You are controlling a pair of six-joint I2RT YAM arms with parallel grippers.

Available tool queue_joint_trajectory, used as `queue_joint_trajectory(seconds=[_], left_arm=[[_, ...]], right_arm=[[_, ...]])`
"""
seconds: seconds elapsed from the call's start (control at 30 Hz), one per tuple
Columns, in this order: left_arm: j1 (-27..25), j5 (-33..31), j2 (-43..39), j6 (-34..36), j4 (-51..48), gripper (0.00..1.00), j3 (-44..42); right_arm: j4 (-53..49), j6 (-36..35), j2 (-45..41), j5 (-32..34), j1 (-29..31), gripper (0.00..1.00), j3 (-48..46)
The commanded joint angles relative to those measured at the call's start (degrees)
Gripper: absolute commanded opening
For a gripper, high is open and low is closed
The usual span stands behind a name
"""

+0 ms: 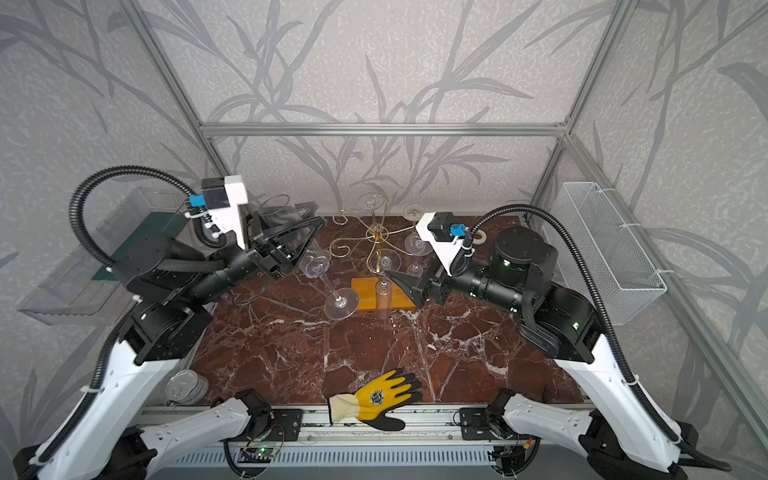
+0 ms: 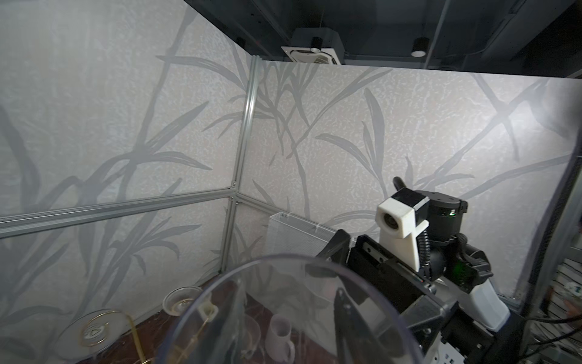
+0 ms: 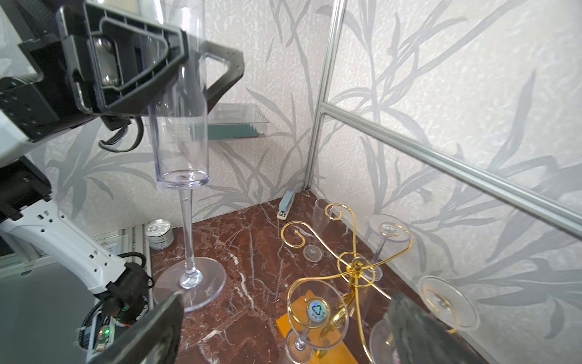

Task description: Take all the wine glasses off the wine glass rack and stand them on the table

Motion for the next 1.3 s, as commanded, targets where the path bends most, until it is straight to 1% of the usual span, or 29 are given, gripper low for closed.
queue_joint_trajectory(seconds=[0.0, 0.07, 0.2, 0.3, 0.47, 0.73, 0.8, 0.9, 1.27], left_arm=[[0.06, -13.80, -4.82, 8.26, -6.09, 0.31, -3.27], [0.06, -19.47, -8.07, 10.86, -6.57, 0.31, -6.19], [0.06, -27.16, -12.91, 15.90, -5.35, 0.30, -12.47], [0.04, -31.51, -15.81, 18.58, -1.97, 0.30, -18.02], [0.06, -36.42, -17.75, 22.66, 4.02, 0.30, -25.96], [0.18, -41.49, -15.58, 27.06, 17.63, 0.30, -35.20], [0.64, -42.01, -13.98, 27.40, 20.23, 0.30, -36.40], [2.46, -41.13, -10.87, 26.82, 23.67, 0.30, -37.53], [14.97, -32.70, 0.23, 20.18, 35.93, 0.30, -41.30]], right_arm=[[1.54, -2.87, -1.84, 4.50, 0.17, 0.99, -1.59], [1.48, -3.29, -2.93, 5.97, 0.12, 0.99, -2.62], [2.67, -4.13, -5.46, 8.88, 0.17, 0.99, -5.80], [5.23, -4.53, -8.22, 11.70, 0.17, 0.99, -9.24], [6.65, -4.48, -12.79, 16.26, 0.17, 0.99, -13.50], [6.04, -2.88, -18.61, 22.89, 0.17, 0.99, -19.21], [6.39, -2.36, -19.99, 24.31, 0.17, 0.99, -20.78], [6.77, -1.66, -21.56, 26.20, 0.17, 0.99, -23.00], [6.28, -0.76, -22.50, 31.83, 0.17, 0.99, -26.01]])
